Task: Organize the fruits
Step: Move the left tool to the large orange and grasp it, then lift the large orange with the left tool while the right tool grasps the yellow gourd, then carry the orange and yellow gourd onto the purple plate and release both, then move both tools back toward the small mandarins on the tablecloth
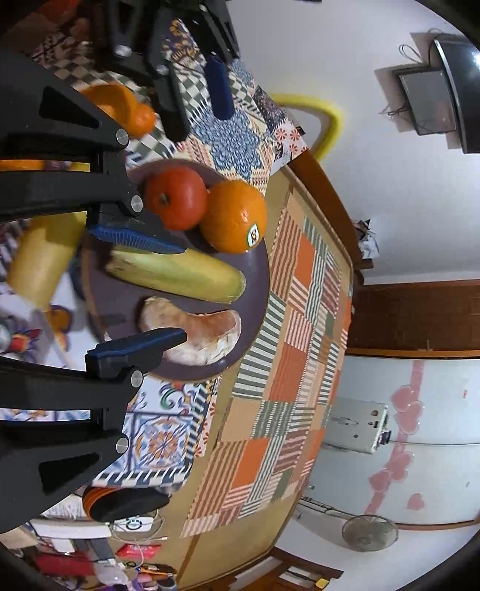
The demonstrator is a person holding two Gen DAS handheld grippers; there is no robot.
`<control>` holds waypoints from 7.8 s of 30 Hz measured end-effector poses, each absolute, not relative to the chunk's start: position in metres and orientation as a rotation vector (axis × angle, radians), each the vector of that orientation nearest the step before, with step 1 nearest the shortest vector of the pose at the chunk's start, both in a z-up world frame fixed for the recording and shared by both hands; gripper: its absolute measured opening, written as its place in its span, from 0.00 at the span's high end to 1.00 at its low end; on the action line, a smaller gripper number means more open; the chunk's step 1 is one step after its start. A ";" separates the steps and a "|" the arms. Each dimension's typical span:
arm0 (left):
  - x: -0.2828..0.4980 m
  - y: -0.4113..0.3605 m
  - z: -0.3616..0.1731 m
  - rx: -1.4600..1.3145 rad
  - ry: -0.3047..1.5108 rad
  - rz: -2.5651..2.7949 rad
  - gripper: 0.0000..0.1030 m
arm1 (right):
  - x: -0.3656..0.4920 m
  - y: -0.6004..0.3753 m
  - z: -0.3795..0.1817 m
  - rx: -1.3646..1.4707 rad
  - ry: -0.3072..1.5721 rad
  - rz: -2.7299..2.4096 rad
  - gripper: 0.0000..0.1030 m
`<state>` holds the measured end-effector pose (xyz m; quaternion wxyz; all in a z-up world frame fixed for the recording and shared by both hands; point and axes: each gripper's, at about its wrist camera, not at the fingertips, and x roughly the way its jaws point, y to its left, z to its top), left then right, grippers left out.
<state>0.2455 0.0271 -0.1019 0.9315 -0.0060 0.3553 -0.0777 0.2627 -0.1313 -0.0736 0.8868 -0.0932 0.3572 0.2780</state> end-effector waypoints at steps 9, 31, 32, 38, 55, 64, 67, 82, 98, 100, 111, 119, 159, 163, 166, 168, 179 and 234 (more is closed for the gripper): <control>0.214 0.021 -0.088 -0.008 0.712 -0.162 0.39 | 0.221 -0.148 -0.064 -0.198 0.697 0.592 0.63; 0.201 0.004 -0.140 -0.049 0.824 -0.223 0.33 | 0.214 -0.142 -0.107 -0.246 0.736 0.611 0.47; 0.202 0.003 -0.142 -0.050 0.826 -0.222 0.33 | 0.215 -0.142 -0.107 -0.254 0.737 0.615 0.47; 0.203 0.001 -0.144 -0.044 0.806 -0.211 0.35 | 0.219 -0.136 -0.112 -0.305 0.740 0.646 0.40; 0.181 0.025 -0.142 -0.081 0.805 -0.183 0.36 | 0.201 -0.146 -0.123 -0.434 0.793 0.716 0.57; 0.171 0.035 -0.141 -0.082 0.807 -0.160 0.36 | 0.184 -0.181 -0.120 -0.353 0.802 0.647 0.62; 0.167 0.037 -0.141 -0.081 0.809 -0.156 0.36 | 0.175 -0.194 -0.122 -0.332 0.839 0.615 0.64; 0.157 0.031 -0.141 -0.079 0.805 -0.169 0.36 | 0.187 -0.182 -0.105 -0.305 0.822 0.666 0.67; 0.167 0.030 -0.136 -0.102 0.778 -0.181 0.36 | 0.214 -0.159 -0.125 -0.253 0.846 0.652 0.67; 0.169 0.029 -0.135 -0.097 0.775 -0.180 0.36 | 0.212 -0.164 -0.122 -0.219 0.836 0.656 0.67; 0.183 0.028 -0.116 -0.088 0.730 -0.167 0.36 | 0.211 -0.181 -0.084 -0.102 0.721 0.621 0.67; 0.201 0.020 -0.096 -0.074 0.686 -0.169 0.36 | 0.227 -0.181 -0.068 -0.053 0.668 0.593 0.67; 0.323 -0.013 -0.100 -0.044 0.730 -0.192 0.36 | 0.300 -0.148 -0.082 -0.049 0.721 0.532 0.67; 0.323 -0.016 -0.101 -0.030 0.724 -0.196 0.36 | 0.301 -0.141 -0.084 -0.068 0.733 0.537 0.67; 0.320 -0.014 -0.101 -0.032 0.723 -0.204 0.36 | 0.304 -0.138 -0.086 -0.076 0.746 0.544 0.67; 0.319 -0.013 -0.101 -0.039 0.723 -0.209 0.36 | 0.306 -0.136 -0.088 -0.079 0.757 0.548 0.67; 0.317 -0.010 -0.101 -0.047 0.715 -0.218 0.36 | 0.309 -0.139 -0.091 -0.071 0.800 0.580 0.66; 0.159 0.035 -0.070 -0.042 0.650 -0.136 0.35 | 0.161 -0.148 -0.061 -0.121 0.576 0.584 0.41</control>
